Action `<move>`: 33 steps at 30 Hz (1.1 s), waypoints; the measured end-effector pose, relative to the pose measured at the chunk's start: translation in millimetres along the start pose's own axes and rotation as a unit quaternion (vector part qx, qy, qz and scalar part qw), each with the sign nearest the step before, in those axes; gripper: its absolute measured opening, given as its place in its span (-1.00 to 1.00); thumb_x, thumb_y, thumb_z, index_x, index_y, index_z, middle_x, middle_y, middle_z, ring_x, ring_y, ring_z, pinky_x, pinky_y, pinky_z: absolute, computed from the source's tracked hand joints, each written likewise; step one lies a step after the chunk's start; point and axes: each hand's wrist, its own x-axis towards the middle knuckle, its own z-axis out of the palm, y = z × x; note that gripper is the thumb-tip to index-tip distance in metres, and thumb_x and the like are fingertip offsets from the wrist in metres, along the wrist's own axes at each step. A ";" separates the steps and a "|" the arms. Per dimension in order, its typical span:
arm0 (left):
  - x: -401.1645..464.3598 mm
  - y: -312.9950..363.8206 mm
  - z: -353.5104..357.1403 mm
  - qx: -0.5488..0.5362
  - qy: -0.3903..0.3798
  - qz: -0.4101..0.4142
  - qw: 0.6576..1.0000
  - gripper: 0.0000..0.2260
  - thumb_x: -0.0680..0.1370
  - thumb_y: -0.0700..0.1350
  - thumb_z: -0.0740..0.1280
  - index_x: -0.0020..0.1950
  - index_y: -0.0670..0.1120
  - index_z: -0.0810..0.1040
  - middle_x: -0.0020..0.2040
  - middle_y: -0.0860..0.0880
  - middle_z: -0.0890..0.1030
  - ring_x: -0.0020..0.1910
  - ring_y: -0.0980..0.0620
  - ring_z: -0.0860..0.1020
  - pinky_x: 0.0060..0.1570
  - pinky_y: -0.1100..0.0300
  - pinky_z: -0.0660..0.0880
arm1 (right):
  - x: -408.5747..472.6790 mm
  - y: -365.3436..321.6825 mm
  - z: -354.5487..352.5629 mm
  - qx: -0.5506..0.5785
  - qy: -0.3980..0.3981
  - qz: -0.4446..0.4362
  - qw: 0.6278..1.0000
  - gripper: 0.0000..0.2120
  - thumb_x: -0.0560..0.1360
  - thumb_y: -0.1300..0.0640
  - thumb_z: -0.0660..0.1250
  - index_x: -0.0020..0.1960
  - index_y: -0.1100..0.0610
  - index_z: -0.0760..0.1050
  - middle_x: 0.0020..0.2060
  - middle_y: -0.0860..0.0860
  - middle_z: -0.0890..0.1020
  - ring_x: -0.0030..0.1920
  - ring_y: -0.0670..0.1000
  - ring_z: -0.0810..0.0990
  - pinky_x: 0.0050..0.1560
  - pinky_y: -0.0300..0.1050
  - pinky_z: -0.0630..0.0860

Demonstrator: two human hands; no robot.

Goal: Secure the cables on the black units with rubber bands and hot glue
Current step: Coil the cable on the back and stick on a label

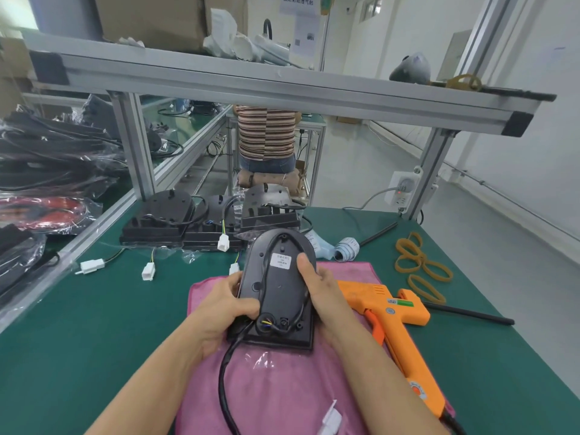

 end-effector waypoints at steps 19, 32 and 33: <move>2.6 -0.7 -0.8 -0.046 -0.074 0.023 0.996 -0.26 0.09 -0.43 0.29 0.25 -0.04 0.53 -0.03 -0.16 0.65 -0.11 -0.10 0.60 -0.13 0.09 0.53 | 19.7 -51.3 2.1 0.102 -0.056 0.073 0.991 -0.75 0.37 0.21 0.50 0.03 0.16 0.58 -0.19 0.15 0.70 -0.23 0.12 0.68 -0.10 0.09 0.65; 2.1 0.7 -1.0 -0.102 -0.047 0.006 0.994 -0.41 0.21 -0.56 0.30 0.19 -0.18 0.54 -0.07 -0.25 0.66 -0.21 -0.14 0.64 -0.25 0.09 0.62 | 16.5 -28.0 16.7 -0.192 -0.005 -0.055 0.980 -0.17 0.18 0.11 0.66 0.33 0.05 0.32 0.12 -0.05 0.59 0.04 -0.09 0.60 0.04 -0.17 0.56; 2.1 -0.6 -1.6 -0.105 -0.042 -0.006 0.994 -0.44 0.20 -0.54 0.32 0.16 -0.21 0.54 -0.12 -0.25 0.66 -0.26 -0.13 0.65 -0.30 0.10 0.62 | 14.4 -26.1 17.8 -0.228 -0.012 -0.060 0.972 -0.12 0.18 0.10 0.66 0.38 0.05 0.27 0.16 -0.05 0.55 0.10 -0.09 0.57 0.09 -0.18 0.53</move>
